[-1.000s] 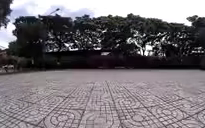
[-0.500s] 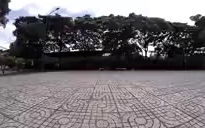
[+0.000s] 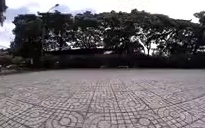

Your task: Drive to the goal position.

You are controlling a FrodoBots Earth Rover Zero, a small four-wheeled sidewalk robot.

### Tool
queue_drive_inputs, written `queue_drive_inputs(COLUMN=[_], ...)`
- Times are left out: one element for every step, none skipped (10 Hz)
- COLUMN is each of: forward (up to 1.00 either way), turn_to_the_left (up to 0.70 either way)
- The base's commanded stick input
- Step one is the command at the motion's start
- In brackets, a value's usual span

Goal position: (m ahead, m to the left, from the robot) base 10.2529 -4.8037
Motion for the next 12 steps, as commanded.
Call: queue_drive_inputs(forward=[1.00, 1.00, 1.00, 1.00, 1.00, 1.00, 1.00, 1.00, 1.00, 1.00, 1.00, 1.00], turn_to_the_left=[0.00, 0.00, 0.00, 0.00, 0.00, 0.00, 0.00, 0.00, 0.00, 0.00, 0.00, 0.00])
